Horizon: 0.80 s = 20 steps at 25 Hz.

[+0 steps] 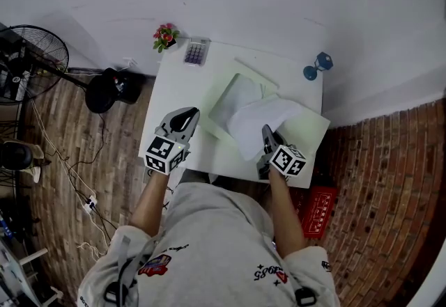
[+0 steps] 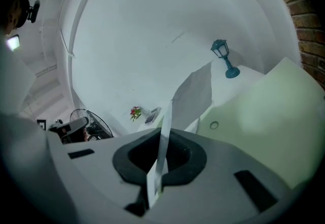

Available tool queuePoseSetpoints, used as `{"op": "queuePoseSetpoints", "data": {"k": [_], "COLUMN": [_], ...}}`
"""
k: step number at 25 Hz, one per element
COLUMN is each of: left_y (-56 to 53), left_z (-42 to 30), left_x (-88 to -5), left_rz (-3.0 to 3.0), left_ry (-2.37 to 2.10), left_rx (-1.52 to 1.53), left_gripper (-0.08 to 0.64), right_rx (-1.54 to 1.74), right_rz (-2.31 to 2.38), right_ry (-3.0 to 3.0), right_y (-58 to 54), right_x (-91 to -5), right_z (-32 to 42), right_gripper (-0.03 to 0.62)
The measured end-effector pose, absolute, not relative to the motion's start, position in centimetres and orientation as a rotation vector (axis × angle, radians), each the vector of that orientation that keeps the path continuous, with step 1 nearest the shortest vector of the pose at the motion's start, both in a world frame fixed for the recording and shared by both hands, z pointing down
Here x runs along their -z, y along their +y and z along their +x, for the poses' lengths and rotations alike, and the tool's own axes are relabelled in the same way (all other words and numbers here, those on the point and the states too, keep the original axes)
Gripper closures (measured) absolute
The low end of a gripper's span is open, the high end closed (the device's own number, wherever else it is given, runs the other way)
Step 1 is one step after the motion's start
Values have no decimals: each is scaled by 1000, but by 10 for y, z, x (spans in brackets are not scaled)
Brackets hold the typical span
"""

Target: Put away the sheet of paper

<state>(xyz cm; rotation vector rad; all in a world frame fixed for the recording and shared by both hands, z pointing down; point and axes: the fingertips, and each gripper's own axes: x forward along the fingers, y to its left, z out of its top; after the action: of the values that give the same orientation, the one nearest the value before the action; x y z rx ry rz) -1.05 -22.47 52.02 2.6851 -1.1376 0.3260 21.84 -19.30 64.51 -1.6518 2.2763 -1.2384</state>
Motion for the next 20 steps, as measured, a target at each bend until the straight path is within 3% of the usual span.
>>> {"op": "queuePoseSetpoints", "data": {"k": [20], "left_y": [-229], "left_z": [-16], "left_x": [-526], "left_rz": [2657], "left_ry": [-1156], "left_rx": [-348], "left_gripper": [526], "right_rx": [1633], "right_rz": [-1892], "right_ry": [2298], "right_y": [-176], "right_x": [-734], "right_z": [257], "right_gripper": [574]}}
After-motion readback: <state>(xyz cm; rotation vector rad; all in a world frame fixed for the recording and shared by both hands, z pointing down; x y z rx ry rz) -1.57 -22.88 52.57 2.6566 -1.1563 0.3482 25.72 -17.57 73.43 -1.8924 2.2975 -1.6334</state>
